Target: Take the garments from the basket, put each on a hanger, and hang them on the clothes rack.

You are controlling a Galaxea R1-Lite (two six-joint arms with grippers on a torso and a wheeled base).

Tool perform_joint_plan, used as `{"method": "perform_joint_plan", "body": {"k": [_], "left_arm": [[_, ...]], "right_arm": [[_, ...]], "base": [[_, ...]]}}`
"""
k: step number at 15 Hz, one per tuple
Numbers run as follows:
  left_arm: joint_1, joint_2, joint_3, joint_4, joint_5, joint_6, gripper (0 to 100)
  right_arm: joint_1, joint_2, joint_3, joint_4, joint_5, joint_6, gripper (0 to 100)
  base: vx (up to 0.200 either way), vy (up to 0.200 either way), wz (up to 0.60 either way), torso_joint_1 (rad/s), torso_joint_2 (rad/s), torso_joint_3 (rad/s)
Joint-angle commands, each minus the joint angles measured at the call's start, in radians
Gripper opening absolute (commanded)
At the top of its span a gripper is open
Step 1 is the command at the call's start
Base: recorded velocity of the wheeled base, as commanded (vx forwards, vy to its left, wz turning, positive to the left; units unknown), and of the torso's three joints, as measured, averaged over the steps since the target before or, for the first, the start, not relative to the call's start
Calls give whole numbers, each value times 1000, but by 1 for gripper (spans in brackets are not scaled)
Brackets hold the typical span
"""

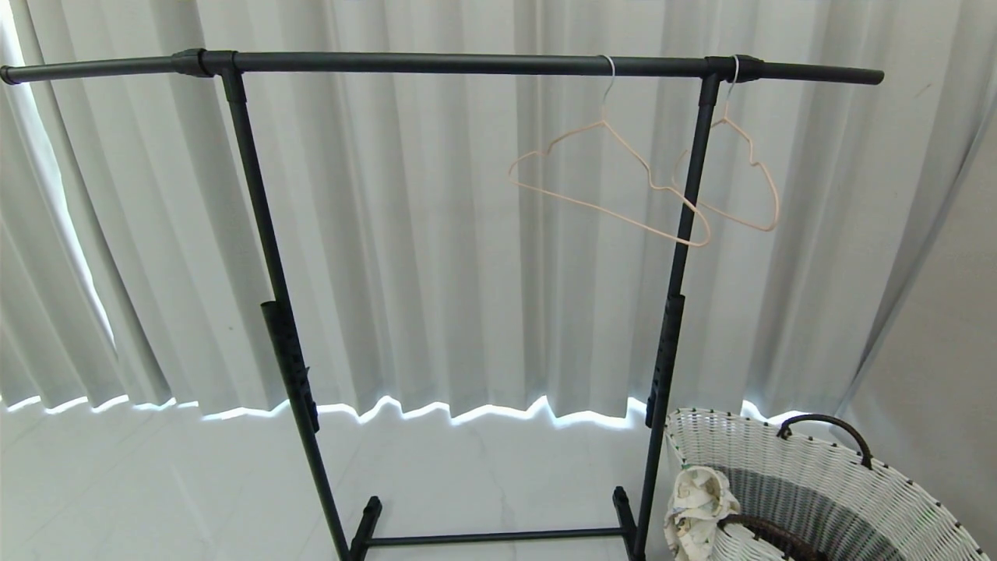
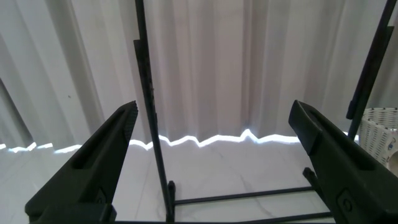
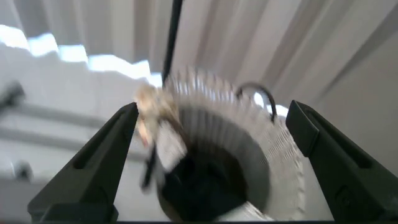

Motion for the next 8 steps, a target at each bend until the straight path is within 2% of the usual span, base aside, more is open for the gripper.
{"method": "perform_joint_plan", "body": {"k": [1,2,4,6,7,8], "left_arm": [[0,1,0,0,0,0,100],[0,0,0,0,0,0,100],[0,1,0,0,0,0,100],[0,1,0,0,0,0,100],[0,1,0,0,0,0,100],[0,1,0,0,0,0,100]], "right_arm": [[-150,513,-129,103,-8,-298,100],[-204,634,-129,97,-37,-431,100],[-217,798,-123,80,-90,-566,100],[-217,940,-93,57,-125,-615,100],[-216,995,-62,-4,-125,-620,100],[-211,1050,4,-139,-123,-624,100]], "base": [[0,0,0,0,0,0],[0,0,0,0,0,0],[0,0,0,0,0,0],[0,0,0,0,0,0],[0,0,0,0,0,0],[0,0,0,0,0,0]]}}
